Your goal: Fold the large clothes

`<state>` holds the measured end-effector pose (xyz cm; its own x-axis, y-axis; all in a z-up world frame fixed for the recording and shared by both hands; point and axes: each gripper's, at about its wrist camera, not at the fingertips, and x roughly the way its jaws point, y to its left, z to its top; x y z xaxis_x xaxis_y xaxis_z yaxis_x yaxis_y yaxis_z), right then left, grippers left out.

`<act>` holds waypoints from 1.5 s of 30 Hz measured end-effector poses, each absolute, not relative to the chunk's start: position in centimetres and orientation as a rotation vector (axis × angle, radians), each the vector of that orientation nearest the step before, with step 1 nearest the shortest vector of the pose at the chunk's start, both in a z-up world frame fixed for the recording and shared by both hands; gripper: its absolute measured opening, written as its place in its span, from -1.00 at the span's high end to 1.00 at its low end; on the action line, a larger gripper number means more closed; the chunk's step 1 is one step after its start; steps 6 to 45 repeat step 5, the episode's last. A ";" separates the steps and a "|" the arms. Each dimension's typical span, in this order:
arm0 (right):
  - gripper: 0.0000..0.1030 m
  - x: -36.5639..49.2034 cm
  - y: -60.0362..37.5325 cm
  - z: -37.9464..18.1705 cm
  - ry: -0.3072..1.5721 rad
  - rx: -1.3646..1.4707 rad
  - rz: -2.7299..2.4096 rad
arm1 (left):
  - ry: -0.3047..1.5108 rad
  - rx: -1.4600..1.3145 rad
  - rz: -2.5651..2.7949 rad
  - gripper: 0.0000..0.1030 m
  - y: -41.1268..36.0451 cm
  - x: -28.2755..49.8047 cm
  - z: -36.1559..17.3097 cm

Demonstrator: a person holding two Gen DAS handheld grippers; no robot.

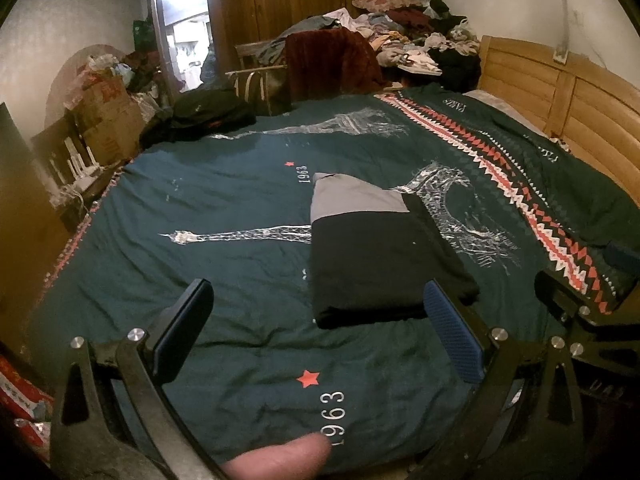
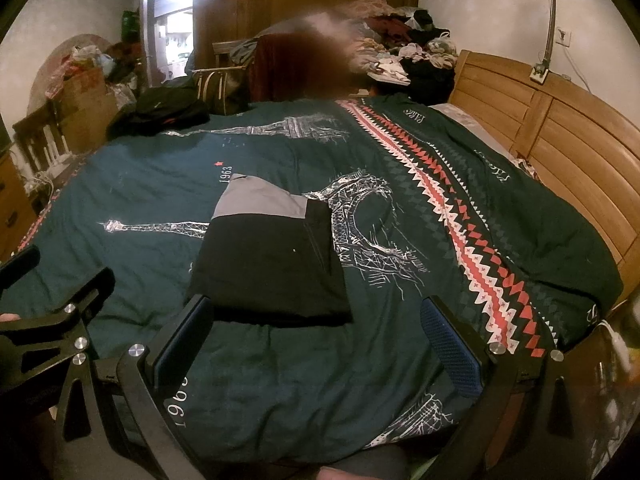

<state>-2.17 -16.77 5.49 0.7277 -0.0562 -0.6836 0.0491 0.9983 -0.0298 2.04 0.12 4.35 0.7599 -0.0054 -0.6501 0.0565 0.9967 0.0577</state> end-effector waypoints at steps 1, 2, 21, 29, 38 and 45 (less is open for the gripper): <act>-1.00 -2.2 -16.7 5.5 0.754 -0.010 -0.058 | 0.709 0.069 -0.037 -0.99 0.2 2.2 4.4; -1.00 -2.2 -16.8 5.5 0.752 -0.010 -0.059 | 0.706 0.063 -0.034 -0.99 0.3 2.3 4.4; -1.00 -2.2 -16.8 5.5 0.752 -0.011 -0.058 | 0.689 0.043 -0.028 -0.99 0.6 2.2 4.4; -1.00 -2.2 -16.8 5.5 0.752 -0.011 -0.058 | 0.689 0.043 -0.028 -0.99 0.6 2.2 4.4; -1.00 -2.2 -16.8 5.5 0.752 -0.011 -0.058 | 0.689 0.043 -0.028 -0.99 0.6 2.2 4.4; -1.00 -2.2 -16.8 5.5 0.752 -0.011 -0.058 | 0.689 0.043 -0.028 -0.99 0.6 2.2 4.4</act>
